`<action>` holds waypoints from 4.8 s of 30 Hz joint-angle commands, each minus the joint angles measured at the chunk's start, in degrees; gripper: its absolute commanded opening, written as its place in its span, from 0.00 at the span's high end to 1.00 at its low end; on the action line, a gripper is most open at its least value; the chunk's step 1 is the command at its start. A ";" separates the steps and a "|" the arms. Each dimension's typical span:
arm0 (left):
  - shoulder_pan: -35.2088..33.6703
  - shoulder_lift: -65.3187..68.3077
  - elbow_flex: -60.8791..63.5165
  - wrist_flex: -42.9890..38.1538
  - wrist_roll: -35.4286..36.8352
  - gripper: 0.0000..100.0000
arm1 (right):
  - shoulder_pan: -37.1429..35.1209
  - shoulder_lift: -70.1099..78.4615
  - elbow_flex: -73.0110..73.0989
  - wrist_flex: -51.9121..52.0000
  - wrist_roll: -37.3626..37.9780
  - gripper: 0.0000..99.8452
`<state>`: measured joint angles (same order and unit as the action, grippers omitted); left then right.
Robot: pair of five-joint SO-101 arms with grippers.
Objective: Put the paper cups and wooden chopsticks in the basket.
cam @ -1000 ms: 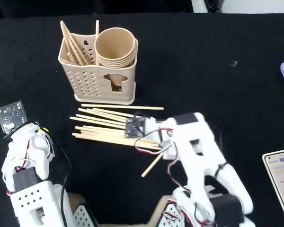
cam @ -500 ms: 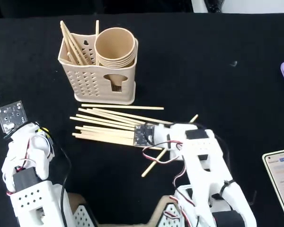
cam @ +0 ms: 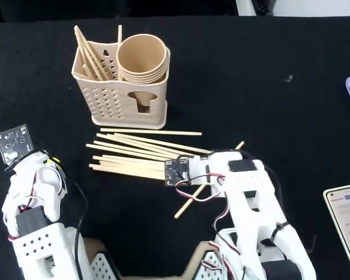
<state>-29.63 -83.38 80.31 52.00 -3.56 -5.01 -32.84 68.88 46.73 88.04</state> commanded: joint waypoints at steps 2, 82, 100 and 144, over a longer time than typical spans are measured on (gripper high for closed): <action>-0.66 -0.62 -0.57 -1.32 0.35 0.88 | 0.79 -1.63 -1.27 4.31 0.62 0.75; -0.75 -0.62 -0.57 -1.23 0.35 0.88 | -30.24 29.23 -31.96 5.71 -52.75 0.76; -0.75 -0.62 -0.57 -1.23 0.26 0.88 | -30.15 37.85 -33.10 4.92 -51.16 0.79; -0.75 -0.62 -0.57 -1.32 0.26 0.88 | -30.51 20.26 -22.29 6.59 -55.91 0.80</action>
<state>-29.71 -83.38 80.31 52.00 -3.56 -34.81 -13.23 49.89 54.20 33.10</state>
